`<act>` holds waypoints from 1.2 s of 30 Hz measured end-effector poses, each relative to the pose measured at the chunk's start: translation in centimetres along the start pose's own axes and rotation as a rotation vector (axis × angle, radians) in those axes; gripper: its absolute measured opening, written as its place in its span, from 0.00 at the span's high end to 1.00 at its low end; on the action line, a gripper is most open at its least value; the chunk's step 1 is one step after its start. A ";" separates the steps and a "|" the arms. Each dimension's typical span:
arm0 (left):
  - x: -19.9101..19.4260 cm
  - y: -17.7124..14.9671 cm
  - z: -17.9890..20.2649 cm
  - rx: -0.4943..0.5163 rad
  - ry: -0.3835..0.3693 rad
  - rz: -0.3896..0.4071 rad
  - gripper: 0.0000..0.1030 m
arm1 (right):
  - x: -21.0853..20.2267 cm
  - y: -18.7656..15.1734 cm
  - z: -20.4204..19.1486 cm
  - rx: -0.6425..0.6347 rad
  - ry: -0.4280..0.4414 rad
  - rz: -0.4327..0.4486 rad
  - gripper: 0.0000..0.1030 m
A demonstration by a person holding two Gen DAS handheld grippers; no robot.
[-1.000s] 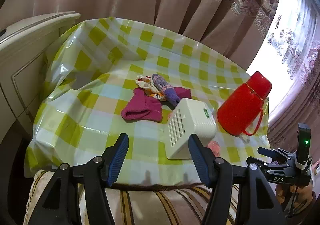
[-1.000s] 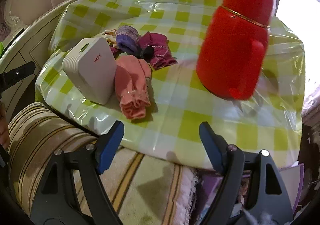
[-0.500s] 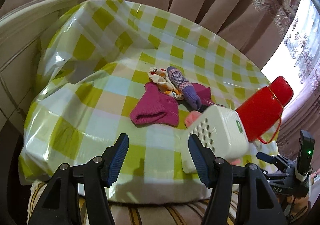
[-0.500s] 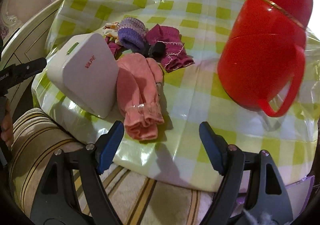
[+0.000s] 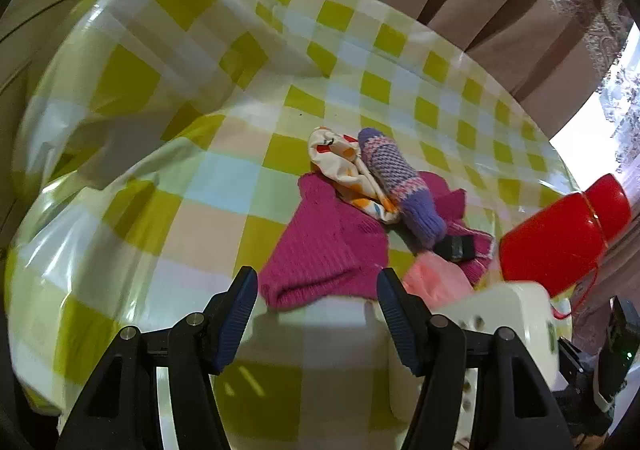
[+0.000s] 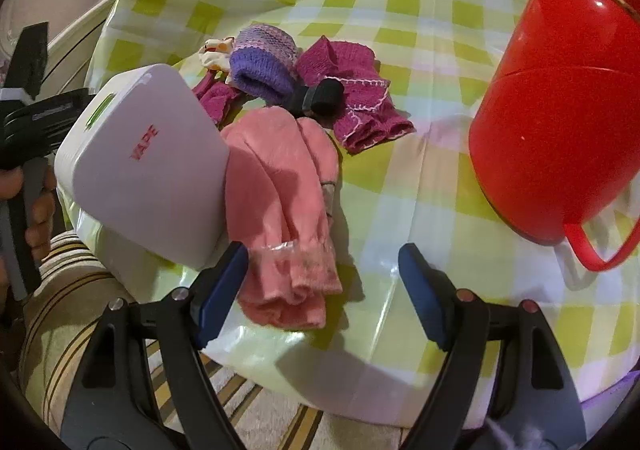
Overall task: Organize soft objects
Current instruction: 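Grasp the magenta knit glove with the left tool while the right tool grasps the pink towel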
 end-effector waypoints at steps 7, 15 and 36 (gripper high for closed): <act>3.0 0.9 -0.1 0.010 0.019 -0.024 0.39 | 1.3 0.9 0.0 -0.002 0.024 -0.003 0.22; 5.1 0.6 -0.2 0.035 0.022 -0.054 0.39 | 3.2 1.4 -0.2 -0.031 0.045 -0.028 0.22; 3.4 -1.0 0.8 0.085 -0.012 -0.025 0.73 | 3.6 1.6 -1.0 -0.076 0.055 -0.027 0.72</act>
Point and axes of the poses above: each gripper's, at about its wrist camera, not at the fingertips, and x roughly the way its jaws point, z to its right, y to its top, the point moved 5 cm from there along x, roughly the way its jaws point, and after that the axes turned 1 degree about x, right-handed, at the moved point
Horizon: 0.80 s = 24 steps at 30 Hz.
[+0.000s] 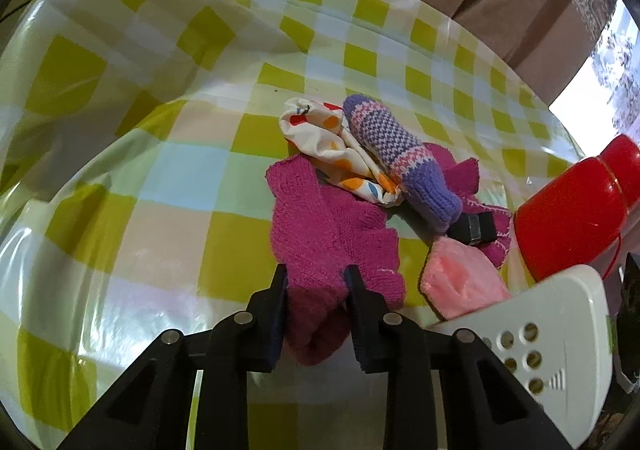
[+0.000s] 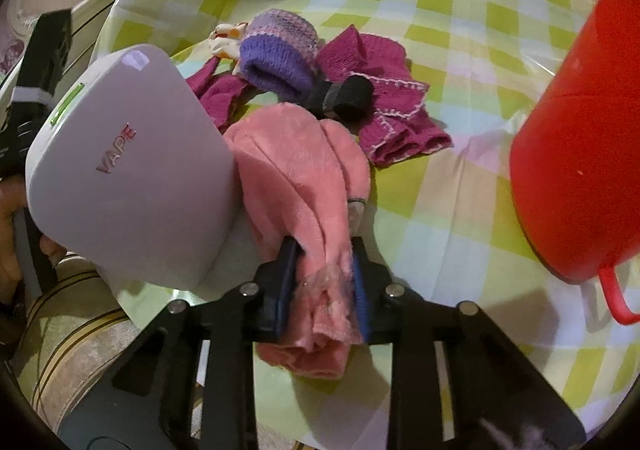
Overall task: Organize soft objects
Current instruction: 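Grasp the magenta knit glove with the left tool while the right tool grasps the pink towel, then carry the magenta glove and pink towel over the purple-rimmed box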
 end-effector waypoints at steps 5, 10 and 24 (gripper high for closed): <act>-1.5 -0.6 -0.7 -0.038 -0.001 0.023 0.73 | -1.0 -0.2 0.8 0.027 -0.018 0.011 0.73; -3.3 -1.3 -1.2 -0.080 -0.003 0.053 0.73 | -2.1 -0.5 1.3 0.045 -0.030 0.017 0.73; -8.1 -3.6 -1.6 -0.165 -0.036 0.136 0.73 | -5.8 -3.3 1.4 0.095 -0.054 0.046 0.78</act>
Point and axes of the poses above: each gripper's, at about its wrist camera, not at the fingertips, and x roughly the way its jaws point, z to its right, y to its top, the point moved 5 cm from there along x, roughly the way its jaws point, and after that the axes turned 1 degree about x, right-handed, at the moved point
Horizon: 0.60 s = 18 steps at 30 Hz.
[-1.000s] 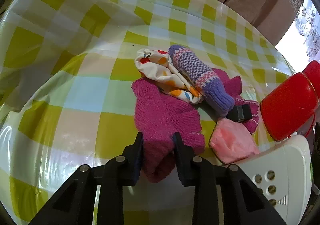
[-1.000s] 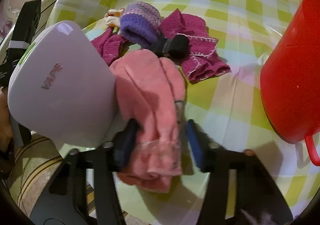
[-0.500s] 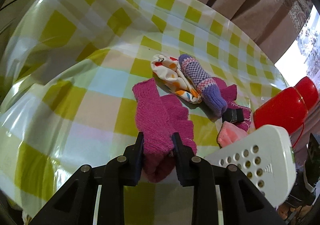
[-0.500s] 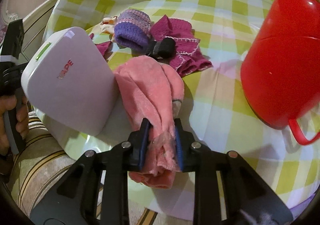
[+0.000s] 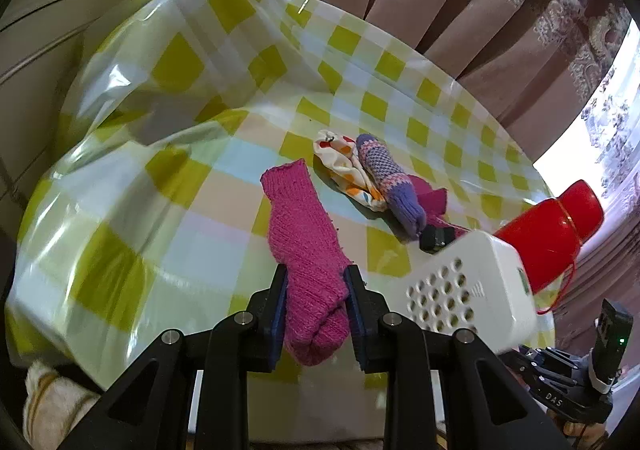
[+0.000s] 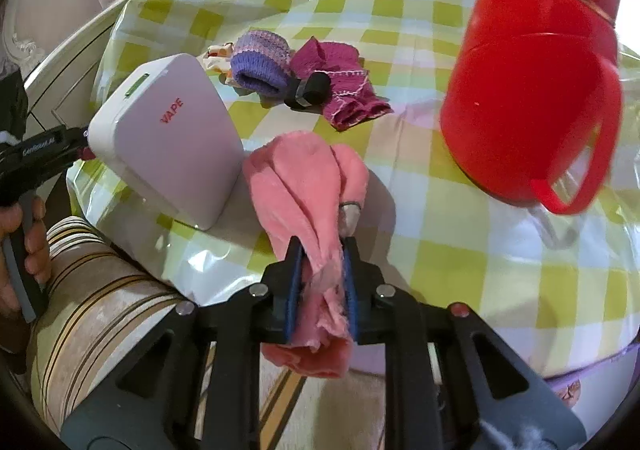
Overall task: Organize soft objects
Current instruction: 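Carry the magenta glove and pink towel over the purple-rimmed box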
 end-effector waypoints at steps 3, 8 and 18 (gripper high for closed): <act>-1.2 -0.6 0.1 -0.012 -0.013 0.018 0.73 | -1.1 -0.7 0.1 0.011 -0.007 0.013 0.79; -3.4 -1.8 0.5 -0.024 -0.039 0.046 0.73 | -2.9 -1.6 0.2 0.017 -0.012 0.033 0.80; -8.5 -3.8 2.5 -0.017 -0.084 0.112 0.73 | -7.0 -3.4 0.2 0.022 -0.026 0.081 0.80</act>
Point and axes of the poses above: each gripper's, at about its wrist camera, not at the fingertips, and x roughly the way its jaws point, z to its right, y to its top, the point moved 5 cm from there along x, roughly the way its jaws point, and after that the axes turned 1 degree about x, right-handed, at the moved point
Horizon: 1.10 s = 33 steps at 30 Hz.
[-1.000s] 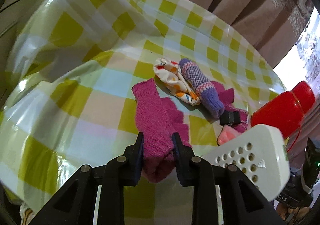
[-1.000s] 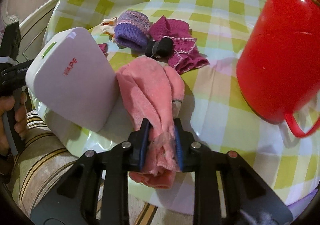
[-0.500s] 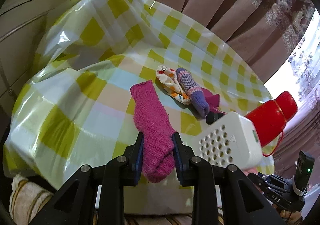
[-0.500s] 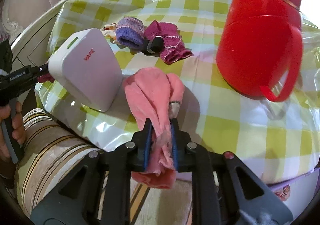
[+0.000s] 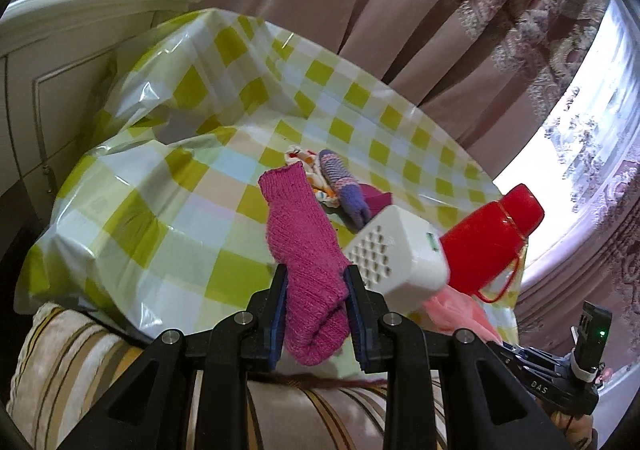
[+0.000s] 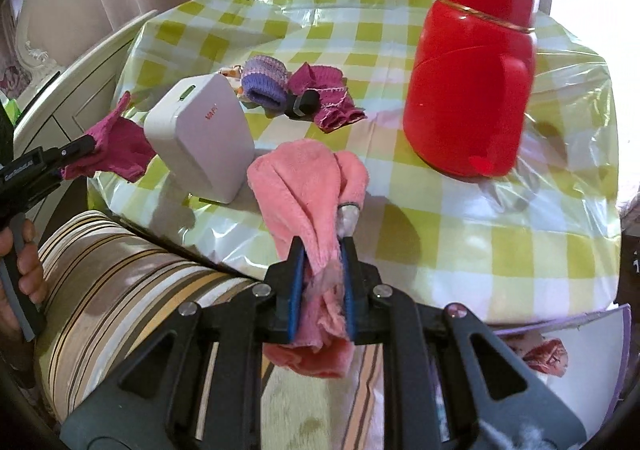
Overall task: Organize soft objects
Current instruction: 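Carry the magenta glove and pink towel over the purple-rimmed box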
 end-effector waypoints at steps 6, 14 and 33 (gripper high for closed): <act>-2.6 -0.4 2.2 0.034 -0.033 0.027 0.73 | -2.8 -1.2 0.8 0.013 -0.012 0.030 0.80; -4.3 -1.6 8.1 0.122 -0.143 0.021 0.73 | -7.6 -2.5 4.0 0.070 -0.055 0.090 0.80; -1.1 -10.6 25.8 0.347 -0.458 -0.246 0.73 | -14.9 -9.3 15.7 0.267 -0.241 0.116 0.80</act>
Point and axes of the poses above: each gripper's, at about its wrist camera, not at the fingertips, and x roughly the way its jaws point, z to its right, y to its top, the point moved 5 cm from there along x, roughly the way its jaws point, and after that the axes turned 1 degree about x, right-handed, at the moved point
